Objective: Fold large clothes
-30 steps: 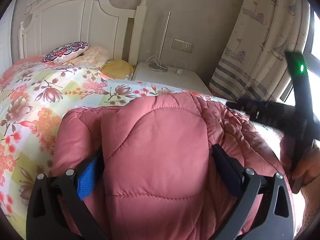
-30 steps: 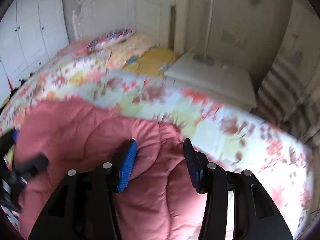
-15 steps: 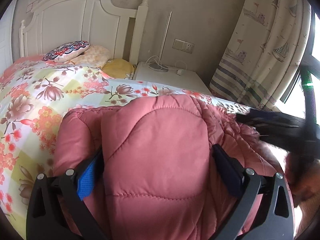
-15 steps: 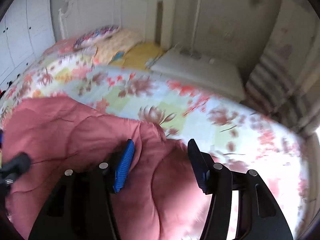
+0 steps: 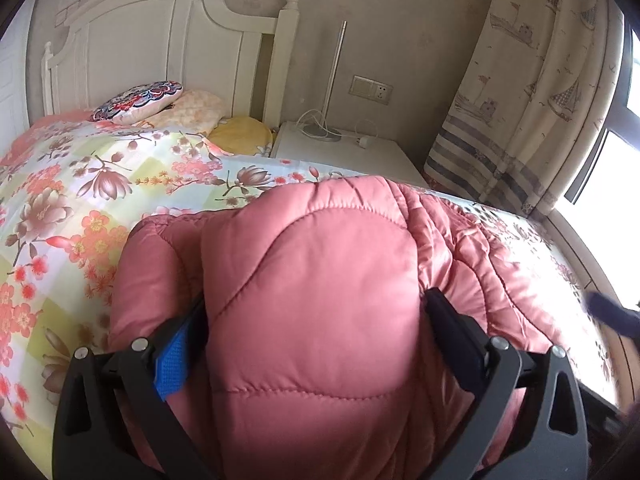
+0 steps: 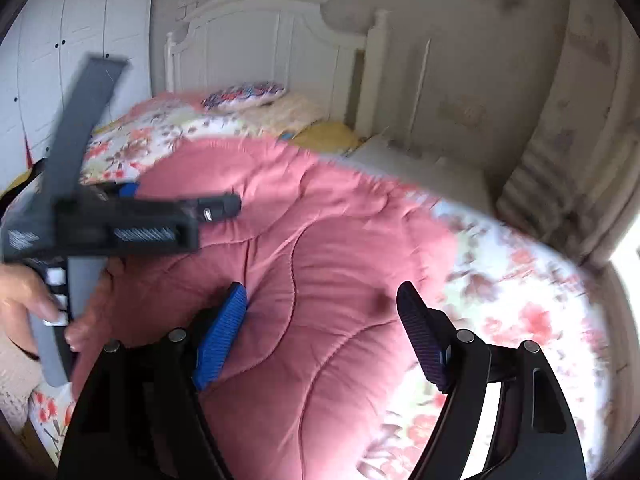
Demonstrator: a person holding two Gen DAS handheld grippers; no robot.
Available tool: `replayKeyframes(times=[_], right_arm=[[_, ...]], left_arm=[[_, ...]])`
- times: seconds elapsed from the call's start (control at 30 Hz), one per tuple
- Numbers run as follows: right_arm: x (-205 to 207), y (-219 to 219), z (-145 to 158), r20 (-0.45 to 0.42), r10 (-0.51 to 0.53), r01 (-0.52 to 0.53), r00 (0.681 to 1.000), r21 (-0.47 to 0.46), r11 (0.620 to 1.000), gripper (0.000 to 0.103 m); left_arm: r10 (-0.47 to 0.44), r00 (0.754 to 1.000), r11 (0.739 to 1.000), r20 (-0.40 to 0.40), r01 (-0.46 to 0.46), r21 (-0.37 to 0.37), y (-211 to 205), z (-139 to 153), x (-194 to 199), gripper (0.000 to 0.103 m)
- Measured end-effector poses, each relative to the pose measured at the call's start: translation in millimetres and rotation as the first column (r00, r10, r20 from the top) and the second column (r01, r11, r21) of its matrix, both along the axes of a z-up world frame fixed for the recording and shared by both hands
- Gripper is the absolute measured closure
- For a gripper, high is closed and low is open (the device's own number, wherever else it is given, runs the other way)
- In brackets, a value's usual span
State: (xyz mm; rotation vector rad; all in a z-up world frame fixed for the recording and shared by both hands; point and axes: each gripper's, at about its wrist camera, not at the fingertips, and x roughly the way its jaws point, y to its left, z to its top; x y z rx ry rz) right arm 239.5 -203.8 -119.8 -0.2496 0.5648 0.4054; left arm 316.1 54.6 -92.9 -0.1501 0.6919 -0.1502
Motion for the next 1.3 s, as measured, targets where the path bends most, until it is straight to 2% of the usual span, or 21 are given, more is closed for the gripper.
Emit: replayKeyframes(times=[0.07,0.13,0.2,0.23,0.27,0.33,0.43,0.53,0.6,0.63,0.7,0.77,0.8,0.87,0.93,1.03,1.3], right_arm=[[-31,3,12,0.059,0.06,-0.062,0.996,0.028,0.998,0.028],[-55,12,8,0.066,0.134,-0.136,0.989,0.031,0.99,0.028],[-70,35,-25,0.024,0.186,-0.183,0.982,-0.102,0.978,0.028],[-74,44,-45,0.046,0.163,-0.153,0.986,-0.174,0.973,0.022],[-79,48,-56,0.083,0.153,-0.135,0.985,-0.195,0.972,0.018],[-86,56,-67,0.142,0.122,-0.086,0.982,-0.238,0.968,0.017],[-87,60,-66,0.139,0.109,-0.072,0.984,-0.25,0.966,0.017],[-89,56,-66,0.135,0.112,-0.077,0.984,-0.239,0.968,0.017],[-91,53,-65,0.136,0.111,-0.077,0.985,-0.233,0.969,0.017],[-90,54,-65,0.138,0.111,-0.076,0.984,-0.234,0.969,0.017],[-89,54,-66,0.141,0.11,-0.076,0.984,-0.231,0.97,0.017],[-90,53,-66,0.143,0.11,-0.076,0.984,-0.227,0.971,0.017],[-90,53,-66,0.146,0.113,-0.078,0.983,-0.225,0.971,0.017],[-93,56,-68,0.158,0.117,-0.075,0.98,-0.247,0.966,0.017],[-92,56,-69,0.161,0.116,-0.072,0.98,-0.256,0.964,0.017],[-91,56,-69,0.158,0.122,-0.079,0.98,-0.254,0.964,0.017],[-88,55,-70,0.157,0.121,-0.078,0.98,-0.251,0.965,0.017]], left_arm=[[0.002,1.0,1.0,0.002,-0.002,0.0,0,0,0,0.002],[0.003,1.0,1.0,0.0,-0.003,0.005,0,0,0,0.002],[-0.002,1.0,1.0,0.003,0.002,0.0,0,0,0,0.002],[-0.005,1.0,1.0,0.008,0.005,0.007,-2,0,-2,0.002],[-0.001,1.0,1.0,0.011,0.0,0.025,-5,1,-2,0.002],[0.002,1.0,0.998,0.002,-0.002,0.057,-9,3,-2,0.002],[0.016,0.999,0.998,-0.038,-0.013,0.068,-6,19,-3,0.002],[0.058,0.998,0.998,0.025,-0.059,0.029,0,51,-7,0.002],[0.05,0.998,0.997,0.046,-0.052,0.05,-5,65,1,0.002],[0.035,0.999,0.996,0.031,-0.037,0.085,-11,66,10,0.002],[0.037,0.999,0.989,-0.017,-0.034,0.146,-17,52,30,0.002],[0.082,0.991,0.976,-0.101,-0.06,0.209,-19,21,55,0.002],[0.079,0.984,0.985,-0.158,-0.052,0.167,-13,3,67,0.002],[0.092,0.975,0.995,-0.203,-0.082,0.056,5,-6,74,0.002],[0.109,0.976,0.994,-0.187,-0.102,0.05,9,-5,70,0.002],[0.127,0.977,0.989,-0.17,-0.112,0.094,4,-3,66,0.002],[0.122,0.973,0.991,-0.196,-0.107,0.083,5,-6,70,0.002]])
